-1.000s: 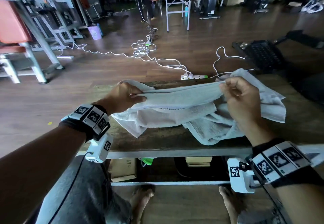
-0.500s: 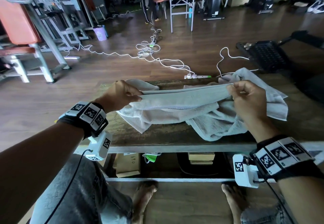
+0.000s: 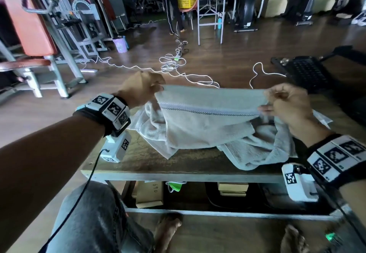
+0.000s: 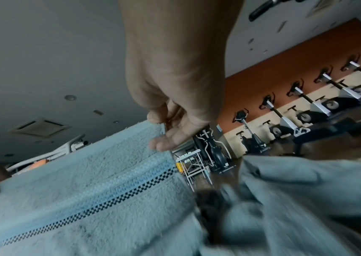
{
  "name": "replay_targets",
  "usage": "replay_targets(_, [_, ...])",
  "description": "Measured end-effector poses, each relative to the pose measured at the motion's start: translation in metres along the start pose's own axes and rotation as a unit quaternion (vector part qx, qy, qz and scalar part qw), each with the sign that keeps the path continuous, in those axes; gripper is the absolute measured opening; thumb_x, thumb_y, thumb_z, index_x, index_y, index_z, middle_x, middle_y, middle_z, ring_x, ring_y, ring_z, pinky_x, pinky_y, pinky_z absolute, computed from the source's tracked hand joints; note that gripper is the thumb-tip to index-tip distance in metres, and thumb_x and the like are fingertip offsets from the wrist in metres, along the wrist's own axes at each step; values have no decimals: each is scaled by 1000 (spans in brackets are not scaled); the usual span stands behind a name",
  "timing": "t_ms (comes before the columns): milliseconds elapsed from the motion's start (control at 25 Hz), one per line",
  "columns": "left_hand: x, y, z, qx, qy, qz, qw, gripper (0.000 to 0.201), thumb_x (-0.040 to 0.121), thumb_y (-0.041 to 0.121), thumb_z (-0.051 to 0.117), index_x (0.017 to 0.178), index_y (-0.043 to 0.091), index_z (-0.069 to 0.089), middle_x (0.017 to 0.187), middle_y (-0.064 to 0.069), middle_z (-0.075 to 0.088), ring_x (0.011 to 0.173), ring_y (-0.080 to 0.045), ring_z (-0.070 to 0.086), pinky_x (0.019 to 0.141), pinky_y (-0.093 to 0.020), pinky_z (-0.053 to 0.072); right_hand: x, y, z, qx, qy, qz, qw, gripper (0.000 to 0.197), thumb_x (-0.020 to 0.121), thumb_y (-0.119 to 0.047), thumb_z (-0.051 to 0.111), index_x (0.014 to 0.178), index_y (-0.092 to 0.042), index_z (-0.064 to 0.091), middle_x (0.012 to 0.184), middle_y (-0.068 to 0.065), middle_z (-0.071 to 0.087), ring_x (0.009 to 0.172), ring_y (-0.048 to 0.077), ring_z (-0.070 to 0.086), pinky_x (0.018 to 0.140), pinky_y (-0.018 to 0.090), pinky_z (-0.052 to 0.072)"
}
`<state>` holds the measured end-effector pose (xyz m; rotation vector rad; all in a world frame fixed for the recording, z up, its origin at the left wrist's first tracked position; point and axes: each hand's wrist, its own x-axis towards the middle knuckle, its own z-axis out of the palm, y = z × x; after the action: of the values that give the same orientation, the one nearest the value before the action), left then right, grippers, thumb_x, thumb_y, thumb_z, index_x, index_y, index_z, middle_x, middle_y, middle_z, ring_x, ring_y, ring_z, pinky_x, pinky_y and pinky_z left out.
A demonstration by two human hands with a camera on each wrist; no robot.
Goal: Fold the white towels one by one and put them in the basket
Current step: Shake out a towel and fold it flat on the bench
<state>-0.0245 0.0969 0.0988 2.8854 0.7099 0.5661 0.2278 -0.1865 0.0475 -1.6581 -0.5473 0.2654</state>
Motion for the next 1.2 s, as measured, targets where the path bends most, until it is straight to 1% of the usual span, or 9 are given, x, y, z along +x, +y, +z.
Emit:
replay_targets(200, [46,6,-57,38,82,-44,995,19,91,14,56,103,11,72,96,-13,72,87,-32,67,74,-32,49,43,-94,12,34,-16,-35,999,17,100,-7,56,85,-16,56,101,4,62,77,27,76,74,35,63])
replay_targets(320, [48,10,-90,33,140,-77,987,21,90,15,55,105,10,70,97,-16,71,89,-35,66,74,-34,48,52,-135,17,39,-27,-71,996,12,100,-8,56,90,-14,57,105,7,61,82,26,76,78,32,62])
replay_targets(520, [31,5,-113,20,175,-56,983,16,87,15,58,98,9,67,92,-16,70,87,-32,65,74,-33,47,39,-145,25,89,-15,-133,987,20,99,-6,58,82,-16,57,91,5,63,99,25,72,87,30,59])
replay_targets(600, [13,-5,-109,-1,127,-44,991,10,90,16,63,95,9,68,90,-12,70,84,-29,65,76,-36,53,23,-126,24,84,-39,-128,987,22,99,-5,57,80,-17,55,89,3,62,102,26,70,88,32,60])
replay_targets(720, [-25,-18,-90,-33,10,-3,999,10,89,18,69,95,9,70,87,-9,71,83,-30,66,78,-45,56,-8,-89,12,-53,-80,-68,993,21,101,-13,56,81,-22,59,96,8,67,94,26,71,80,36,61])
replay_targets(840, [-63,-16,-64,-65,-126,-3,990,8,87,23,73,93,18,72,87,0,75,85,-18,70,83,-39,57,-34,-55,-6,-163,-160,23,973,10,99,-16,60,92,-16,67,106,14,72,98,29,70,89,42,56])
replay_targets(920, [-83,-13,-47,-86,-246,1,965,7,87,25,73,93,21,72,86,6,75,84,-8,69,82,-29,54,-50,-38,-15,-208,-240,94,944,12,99,-17,59,104,-9,67,104,15,75,96,30,72,95,44,52])
replay_targets(1040, [-98,-12,-22,-103,-408,-6,907,10,91,33,68,93,24,69,89,9,76,84,-9,72,76,-29,53,-63,-20,-16,-270,-329,148,893,12,101,-19,56,97,-9,62,93,8,75,86,26,76,87,39,50])
replay_targets(1200, [-86,-22,15,-71,-393,-37,916,12,93,33,65,95,21,66,87,5,77,79,-4,73,79,-29,51,-47,6,4,-310,-286,124,898,16,102,-21,55,92,-10,63,94,9,75,84,23,76,86,41,56])
